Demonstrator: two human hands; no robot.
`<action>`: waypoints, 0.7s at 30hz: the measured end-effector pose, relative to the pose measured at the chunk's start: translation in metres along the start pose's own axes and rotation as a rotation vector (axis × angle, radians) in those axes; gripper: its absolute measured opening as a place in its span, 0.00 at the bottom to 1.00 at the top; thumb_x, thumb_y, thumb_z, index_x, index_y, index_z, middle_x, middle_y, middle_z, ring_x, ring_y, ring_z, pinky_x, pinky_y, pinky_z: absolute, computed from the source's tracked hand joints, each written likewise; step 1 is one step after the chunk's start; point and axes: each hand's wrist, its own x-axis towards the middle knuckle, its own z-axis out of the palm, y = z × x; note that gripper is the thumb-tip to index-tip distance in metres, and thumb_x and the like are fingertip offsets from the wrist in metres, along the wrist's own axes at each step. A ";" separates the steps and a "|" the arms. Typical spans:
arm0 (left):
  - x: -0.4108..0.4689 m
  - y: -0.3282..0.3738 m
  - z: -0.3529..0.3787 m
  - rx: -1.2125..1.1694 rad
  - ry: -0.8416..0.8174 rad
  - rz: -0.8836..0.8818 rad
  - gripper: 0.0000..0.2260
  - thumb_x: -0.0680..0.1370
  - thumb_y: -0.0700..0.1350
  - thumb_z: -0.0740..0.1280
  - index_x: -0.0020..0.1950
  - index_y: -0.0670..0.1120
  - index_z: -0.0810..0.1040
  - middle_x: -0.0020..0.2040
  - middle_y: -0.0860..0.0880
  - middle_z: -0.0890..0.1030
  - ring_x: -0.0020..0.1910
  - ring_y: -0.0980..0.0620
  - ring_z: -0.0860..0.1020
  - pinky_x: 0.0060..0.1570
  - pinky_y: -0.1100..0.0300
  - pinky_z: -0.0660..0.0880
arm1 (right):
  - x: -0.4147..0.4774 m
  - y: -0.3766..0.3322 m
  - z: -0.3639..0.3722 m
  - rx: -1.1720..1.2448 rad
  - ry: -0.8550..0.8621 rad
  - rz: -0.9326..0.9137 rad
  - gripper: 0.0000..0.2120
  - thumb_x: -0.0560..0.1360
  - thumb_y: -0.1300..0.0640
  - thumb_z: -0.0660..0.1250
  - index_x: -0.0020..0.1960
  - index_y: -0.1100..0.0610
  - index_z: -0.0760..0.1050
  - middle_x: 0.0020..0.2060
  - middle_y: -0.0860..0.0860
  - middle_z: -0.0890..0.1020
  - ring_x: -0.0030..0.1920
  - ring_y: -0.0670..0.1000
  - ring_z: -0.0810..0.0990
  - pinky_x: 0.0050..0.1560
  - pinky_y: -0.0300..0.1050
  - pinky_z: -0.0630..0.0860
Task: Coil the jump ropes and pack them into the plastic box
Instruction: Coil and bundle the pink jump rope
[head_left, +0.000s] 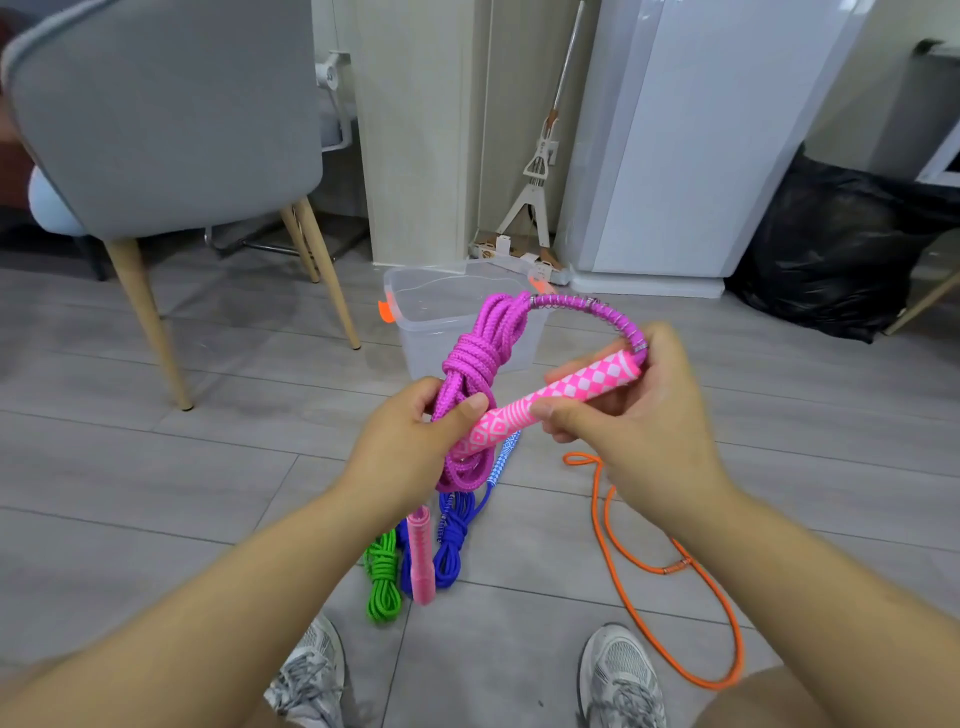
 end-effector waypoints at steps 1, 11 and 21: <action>0.000 0.000 0.001 -0.002 -0.008 0.004 0.09 0.75 0.51 0.68 0.48 0.46 0.80 0.46 0.36 0.81 0.39 0.47 0.77 0.49 0.39 0.76 | -0.002 0.002 0.003 -0.022 -0.005 0.000 0.22 0.63 0.68 0.76 0.43 0.55 0.65 0.39 0.55 0.83 0.33 0.55 0.83 0.33 0.41 0.77; 0.003 0.001 -0.003 -0.019 -0.015 0.057 0.08 0.72 0.53 0.69 0.46 0.50 0.79 0.46 0.35 0.81 0.40 0.46 0.77 0.51 0.38 0.75 | 0.003 0.020 0.005 -0.187 -0.098 0.104 0.10 0.65 0.48 0.72 0.41 0.46 0.72 0.36 0.46 0.78 0.36 0.49 0.75 0.37 0.52 0.77; 0.002 -0.010 -0.011 0.351 0.009 0.143 0.03 0.76 0.48 0.68 0.43 0.52 0.75 0.32 0.52 0.75 0.26 0.62 0.70 0.26 0.70 0.67 | 0.016 0.012 -0.016 -0.268 -0.084 0.257 0.14 0.72 0.49 0.68 0.56 0.51 0.73 0.47 0.47 0.77 0.44 0.50 0.77 0.42 0.46 0.73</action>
